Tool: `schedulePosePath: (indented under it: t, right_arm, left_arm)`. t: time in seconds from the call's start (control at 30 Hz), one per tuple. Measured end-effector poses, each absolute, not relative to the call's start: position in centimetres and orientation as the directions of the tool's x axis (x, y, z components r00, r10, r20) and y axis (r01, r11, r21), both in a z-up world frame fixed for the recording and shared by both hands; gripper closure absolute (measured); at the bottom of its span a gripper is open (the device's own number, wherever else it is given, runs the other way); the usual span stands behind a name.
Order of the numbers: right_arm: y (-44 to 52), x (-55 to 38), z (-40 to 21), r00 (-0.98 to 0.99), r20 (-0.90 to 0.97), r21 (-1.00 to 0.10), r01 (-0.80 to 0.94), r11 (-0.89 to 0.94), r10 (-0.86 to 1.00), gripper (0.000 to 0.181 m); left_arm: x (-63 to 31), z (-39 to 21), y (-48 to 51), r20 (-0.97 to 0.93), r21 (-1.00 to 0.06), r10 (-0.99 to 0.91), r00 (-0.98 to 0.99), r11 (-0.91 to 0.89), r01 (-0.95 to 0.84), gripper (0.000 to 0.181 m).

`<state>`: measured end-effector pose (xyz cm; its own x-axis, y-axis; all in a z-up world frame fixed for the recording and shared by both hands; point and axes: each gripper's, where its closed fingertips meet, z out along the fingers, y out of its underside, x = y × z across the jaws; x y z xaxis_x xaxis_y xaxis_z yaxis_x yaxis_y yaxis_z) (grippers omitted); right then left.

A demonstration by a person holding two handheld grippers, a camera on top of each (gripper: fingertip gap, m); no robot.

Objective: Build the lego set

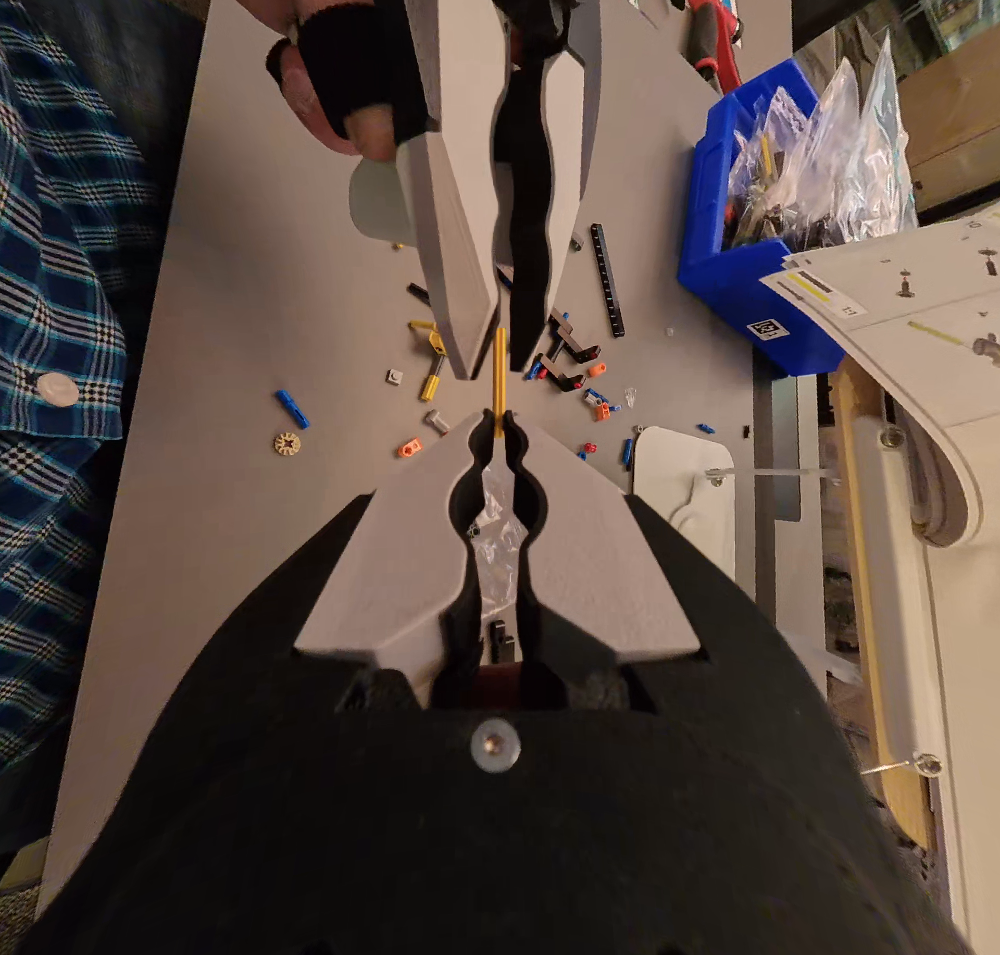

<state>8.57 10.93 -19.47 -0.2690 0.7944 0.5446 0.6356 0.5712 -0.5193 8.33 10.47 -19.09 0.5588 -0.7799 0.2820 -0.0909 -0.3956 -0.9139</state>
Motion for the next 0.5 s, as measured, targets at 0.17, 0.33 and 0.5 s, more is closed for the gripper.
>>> schedulePosePath:
  t: [0.17, 0.33, 0.5]
  right_arm:
    - [10.6, 8.2, -19.5, -0.275, 0.549, -0.517, 0.63, 0.579, 0.789, 0.18]
    - [10.6, 7.9, -19.7, -0.267, 0.529, -0.536, 0.631, 0.561, 0.805, 0.18]
    - [10.6, 7.3, -19.1, -0.212, 0.49, -0.601, 0.621, 0.504, 0.846, 0.169]
  left_arm:
    - [8.4, -19.5, 10.2, 0.307, -0.909, -0.79, 0.531, -0.409, -0.082, 0.179]
    - [8.0, -19.7, 10.1, 0.28, -0.912, -0.794, 0.539, -0.396, -0.109, 0.179]
    - [6.9, -19.4, 10.1, 0.306, -0.91, -0.772, 0.558, -0.41, -0.068, 0.179]
